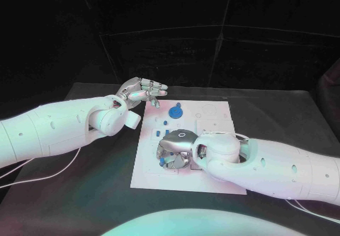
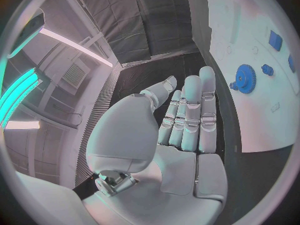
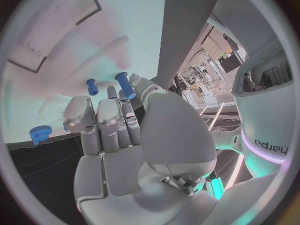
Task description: Assemble the parts on the task board
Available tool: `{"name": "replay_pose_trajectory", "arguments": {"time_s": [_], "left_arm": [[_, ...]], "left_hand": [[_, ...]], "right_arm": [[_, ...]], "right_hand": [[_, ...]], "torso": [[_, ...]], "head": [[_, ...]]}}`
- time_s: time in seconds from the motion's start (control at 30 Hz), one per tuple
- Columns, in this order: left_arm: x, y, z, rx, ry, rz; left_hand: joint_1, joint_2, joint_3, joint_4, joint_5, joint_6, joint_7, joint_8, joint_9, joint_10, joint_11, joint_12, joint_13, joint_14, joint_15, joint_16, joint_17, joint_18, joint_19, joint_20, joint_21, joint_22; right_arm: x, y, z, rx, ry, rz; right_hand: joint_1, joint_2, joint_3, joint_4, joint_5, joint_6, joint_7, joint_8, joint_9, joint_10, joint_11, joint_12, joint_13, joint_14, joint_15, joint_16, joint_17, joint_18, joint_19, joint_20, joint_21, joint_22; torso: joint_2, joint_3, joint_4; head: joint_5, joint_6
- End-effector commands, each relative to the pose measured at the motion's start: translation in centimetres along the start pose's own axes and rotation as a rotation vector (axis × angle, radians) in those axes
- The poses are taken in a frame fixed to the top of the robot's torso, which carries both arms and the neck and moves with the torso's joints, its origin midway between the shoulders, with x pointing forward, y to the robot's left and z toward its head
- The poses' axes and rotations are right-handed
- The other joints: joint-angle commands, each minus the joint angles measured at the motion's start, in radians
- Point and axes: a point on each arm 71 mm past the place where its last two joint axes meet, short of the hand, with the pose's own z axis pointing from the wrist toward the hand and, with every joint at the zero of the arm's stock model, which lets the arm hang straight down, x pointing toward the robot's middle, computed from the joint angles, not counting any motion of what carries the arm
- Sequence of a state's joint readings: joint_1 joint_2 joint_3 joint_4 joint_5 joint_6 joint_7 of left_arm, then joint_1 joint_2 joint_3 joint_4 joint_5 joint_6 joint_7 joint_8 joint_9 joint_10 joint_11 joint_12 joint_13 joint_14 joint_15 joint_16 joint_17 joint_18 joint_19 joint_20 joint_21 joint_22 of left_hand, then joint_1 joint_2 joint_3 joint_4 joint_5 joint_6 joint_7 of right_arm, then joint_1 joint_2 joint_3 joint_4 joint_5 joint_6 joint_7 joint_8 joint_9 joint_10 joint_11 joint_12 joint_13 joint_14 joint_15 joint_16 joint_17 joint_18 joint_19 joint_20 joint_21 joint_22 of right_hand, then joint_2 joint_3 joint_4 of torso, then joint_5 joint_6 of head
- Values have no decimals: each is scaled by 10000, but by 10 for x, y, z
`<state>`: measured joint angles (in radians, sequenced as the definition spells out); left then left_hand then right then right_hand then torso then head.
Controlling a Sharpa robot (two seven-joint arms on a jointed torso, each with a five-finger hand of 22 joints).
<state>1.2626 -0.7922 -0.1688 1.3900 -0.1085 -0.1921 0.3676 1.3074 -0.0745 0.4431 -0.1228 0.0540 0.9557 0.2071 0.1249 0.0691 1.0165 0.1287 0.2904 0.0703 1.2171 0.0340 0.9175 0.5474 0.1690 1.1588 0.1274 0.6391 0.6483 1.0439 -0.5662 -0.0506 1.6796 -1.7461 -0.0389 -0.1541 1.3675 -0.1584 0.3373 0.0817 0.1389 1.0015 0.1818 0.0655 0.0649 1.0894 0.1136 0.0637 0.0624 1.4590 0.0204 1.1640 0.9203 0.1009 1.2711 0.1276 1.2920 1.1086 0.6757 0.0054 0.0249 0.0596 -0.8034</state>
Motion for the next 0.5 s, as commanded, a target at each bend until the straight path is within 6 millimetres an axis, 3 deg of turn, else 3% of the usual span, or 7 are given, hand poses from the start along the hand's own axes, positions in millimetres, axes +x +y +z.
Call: {"name": "replay_pose_trajectory", "arguments": {"time_s": [0.03, 0.33, 0.5], "left_arm": [[1, -1, 0, 19, 103, -74], [-1, -1, 0, -9, 64, -61], [-2, -1, -1, -22, 56, -59]], "left_hand": [[44, 52, -11, -46, -45, -46, -14, 42, -6, -64, -8, 38, -11, -80, -21, -43, -15, 135, -61, 1, -53, -16], [44, 51, -11, -46, -45, -47, -14, 42, -6, -64, -8, 38, -11, -80, -21, -43, -15, 135, -61, 1, -53, -16], [32, 47, -17, -45, -45, -56, -10, 45, -7, -74, -4, 41, -12, -83, -17, -42, -21, 134, -64, 3, -54, -17]], "right_arm": [[-6, 1, -2, -321, -734, 310], [-16, -5, -20, -619, -2351, 1031], [-18, -23, -50, -34, -2858, 2140]], "right_hand": [[-106, -147, -392, 0, 111, -348, 67, -36, -5, -532, 101, 36, 11, -59, 108, -174, -248, 91, -226, 66, -219, -322], [35, 90, -1717, 64, 253, -821, 121, -11, 19, -1122, 162, 443, 47, -158, 162, -461, -693, 221, -564, 140, -699, -974], [139, 261, -2049, 116, 346, -754, 101, 47, 49, -844, 109, 831, 99, -161, 126, -519, -777, 218, -520, 115, -719, -981]], "torso": [[6, 11, 6], [0, 21, -17], [-25, -5, -21]], "head": [[14, 8], [-1, 58], [-120, 130]]}}
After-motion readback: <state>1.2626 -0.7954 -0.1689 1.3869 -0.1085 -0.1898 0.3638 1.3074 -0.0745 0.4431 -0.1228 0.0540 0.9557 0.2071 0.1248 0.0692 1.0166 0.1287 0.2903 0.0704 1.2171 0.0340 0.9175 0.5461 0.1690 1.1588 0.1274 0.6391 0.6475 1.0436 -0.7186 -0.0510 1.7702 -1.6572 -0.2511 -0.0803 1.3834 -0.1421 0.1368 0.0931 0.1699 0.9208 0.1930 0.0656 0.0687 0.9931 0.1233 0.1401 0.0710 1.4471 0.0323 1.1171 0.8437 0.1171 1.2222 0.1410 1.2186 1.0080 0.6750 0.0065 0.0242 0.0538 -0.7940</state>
